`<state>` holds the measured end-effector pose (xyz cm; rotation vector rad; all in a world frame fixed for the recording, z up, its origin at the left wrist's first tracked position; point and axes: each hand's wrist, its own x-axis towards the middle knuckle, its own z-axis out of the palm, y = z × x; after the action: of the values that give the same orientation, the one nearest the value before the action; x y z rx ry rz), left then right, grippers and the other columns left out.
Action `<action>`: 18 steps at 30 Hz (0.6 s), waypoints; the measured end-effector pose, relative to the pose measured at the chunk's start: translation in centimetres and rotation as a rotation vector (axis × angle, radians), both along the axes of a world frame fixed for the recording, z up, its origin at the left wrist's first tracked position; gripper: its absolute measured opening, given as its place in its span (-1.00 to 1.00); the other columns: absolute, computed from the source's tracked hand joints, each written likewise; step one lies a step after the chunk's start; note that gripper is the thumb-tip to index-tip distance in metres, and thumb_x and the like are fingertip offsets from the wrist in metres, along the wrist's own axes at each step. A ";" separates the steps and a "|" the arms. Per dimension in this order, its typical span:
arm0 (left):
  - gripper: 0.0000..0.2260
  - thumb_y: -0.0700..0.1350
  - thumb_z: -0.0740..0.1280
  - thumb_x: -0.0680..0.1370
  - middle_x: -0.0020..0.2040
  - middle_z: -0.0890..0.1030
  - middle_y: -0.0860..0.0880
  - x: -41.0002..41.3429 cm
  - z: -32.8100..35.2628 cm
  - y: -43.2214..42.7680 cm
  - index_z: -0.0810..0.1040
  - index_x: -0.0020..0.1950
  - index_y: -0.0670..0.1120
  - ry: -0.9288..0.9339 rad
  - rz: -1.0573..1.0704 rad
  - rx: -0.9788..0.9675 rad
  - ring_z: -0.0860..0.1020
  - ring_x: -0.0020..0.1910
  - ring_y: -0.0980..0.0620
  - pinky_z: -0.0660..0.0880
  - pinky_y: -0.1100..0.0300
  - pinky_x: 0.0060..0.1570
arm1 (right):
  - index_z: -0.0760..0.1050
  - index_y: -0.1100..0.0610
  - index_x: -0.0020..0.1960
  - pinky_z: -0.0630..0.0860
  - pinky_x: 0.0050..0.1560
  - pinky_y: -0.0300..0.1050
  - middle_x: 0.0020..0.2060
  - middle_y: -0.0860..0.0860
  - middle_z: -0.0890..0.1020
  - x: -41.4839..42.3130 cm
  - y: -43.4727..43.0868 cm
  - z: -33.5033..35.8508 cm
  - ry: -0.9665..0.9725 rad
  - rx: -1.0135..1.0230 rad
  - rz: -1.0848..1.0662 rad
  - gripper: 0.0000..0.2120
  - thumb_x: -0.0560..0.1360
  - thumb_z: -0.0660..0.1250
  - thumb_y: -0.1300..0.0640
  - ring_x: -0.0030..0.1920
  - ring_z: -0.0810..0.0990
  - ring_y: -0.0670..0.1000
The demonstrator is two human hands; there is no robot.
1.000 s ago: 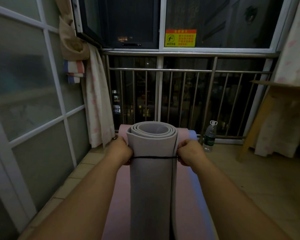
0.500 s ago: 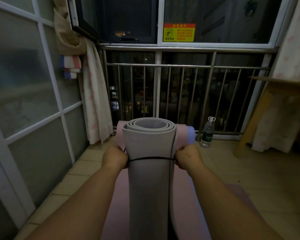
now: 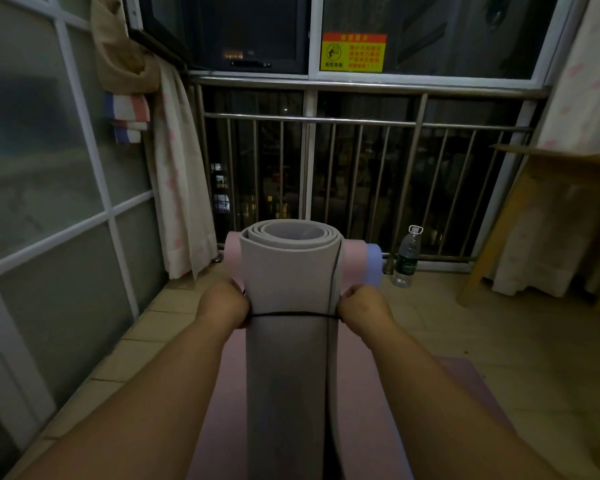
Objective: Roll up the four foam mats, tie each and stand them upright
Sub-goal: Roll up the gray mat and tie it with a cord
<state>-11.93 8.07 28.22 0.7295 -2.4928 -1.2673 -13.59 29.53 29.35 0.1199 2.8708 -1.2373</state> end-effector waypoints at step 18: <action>-0.70 -0.27 0.16 0.58 -0.45 0.33 0.02 1.5 2.2 0.1 0.35 -0.34 -0.06 0.078 -0.021 1.008 0.20 -0.56 0.11 0.04 0.31 -0.66 | 0.25 0.14 -0.30 0.29 -0.43 -0.16 -0.38 0.07 0.28 -0.9 0.9 -0.2 -0.432 -1.111 -0.275 -0.81 0.41 0.03 0.38 -0.41 0.26 0.03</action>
<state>-10.46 8.17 30.39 0.7924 -1.6682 -2.5007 -14.47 30.40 29.19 0.6476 1.5389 -2.2726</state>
